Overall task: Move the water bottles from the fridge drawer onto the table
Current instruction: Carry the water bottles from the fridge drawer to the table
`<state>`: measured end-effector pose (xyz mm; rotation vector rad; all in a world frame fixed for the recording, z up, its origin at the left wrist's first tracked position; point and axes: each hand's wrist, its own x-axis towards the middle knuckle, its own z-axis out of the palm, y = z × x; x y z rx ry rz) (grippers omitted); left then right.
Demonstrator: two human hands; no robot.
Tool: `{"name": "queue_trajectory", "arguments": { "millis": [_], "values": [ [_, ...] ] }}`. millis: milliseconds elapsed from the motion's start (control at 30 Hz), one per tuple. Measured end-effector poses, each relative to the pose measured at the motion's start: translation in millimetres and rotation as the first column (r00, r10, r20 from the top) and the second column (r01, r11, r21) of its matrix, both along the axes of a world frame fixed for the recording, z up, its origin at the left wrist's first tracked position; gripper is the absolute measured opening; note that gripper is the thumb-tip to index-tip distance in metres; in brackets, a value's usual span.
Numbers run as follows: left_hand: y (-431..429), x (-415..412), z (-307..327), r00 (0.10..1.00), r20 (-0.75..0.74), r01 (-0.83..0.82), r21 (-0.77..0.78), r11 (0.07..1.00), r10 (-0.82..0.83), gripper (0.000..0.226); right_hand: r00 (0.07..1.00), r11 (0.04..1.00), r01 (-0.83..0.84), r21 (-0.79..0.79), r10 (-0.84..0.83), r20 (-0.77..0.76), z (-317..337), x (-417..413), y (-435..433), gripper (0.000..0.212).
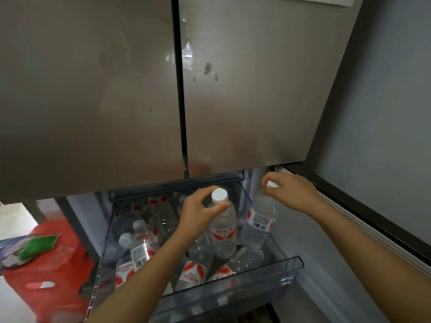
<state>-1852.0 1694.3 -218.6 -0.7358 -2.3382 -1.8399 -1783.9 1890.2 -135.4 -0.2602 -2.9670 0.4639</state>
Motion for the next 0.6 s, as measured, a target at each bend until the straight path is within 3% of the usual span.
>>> {"name": "queue_trajectory", "arguments": {
  "millis": [167,333,467,600],
  "values": [
    [14,7,2,0.994,0.097,0.046,-0.004,0.999,-0.045,0.025,0.997,1.000,0.021,-0.005,-0.022,-0.069,-13,12,-5,0.018],
    [17,1,1,0.982,0.184,-0.048,0.054,0.997,0.038,0.022,0.986,0.981,0.149,-0.126,-0.158,-0.061,-41,3,4,0.027],
    [15,-4,-6,0.962,0.248,-0.144,0.117,0.983,0.112,0.023,0.984,0.966,0.139,-0.216,-0.160,-0.083,-52,-9,8,0.033],
    [18,0,-9,0.967,0.251,-0.069,0.058,0.996,0.053,0.028,0.984,0.949,0.117,-0.292,-0.151,-0.099,-63,-25,1,0.035]
  ]
}}
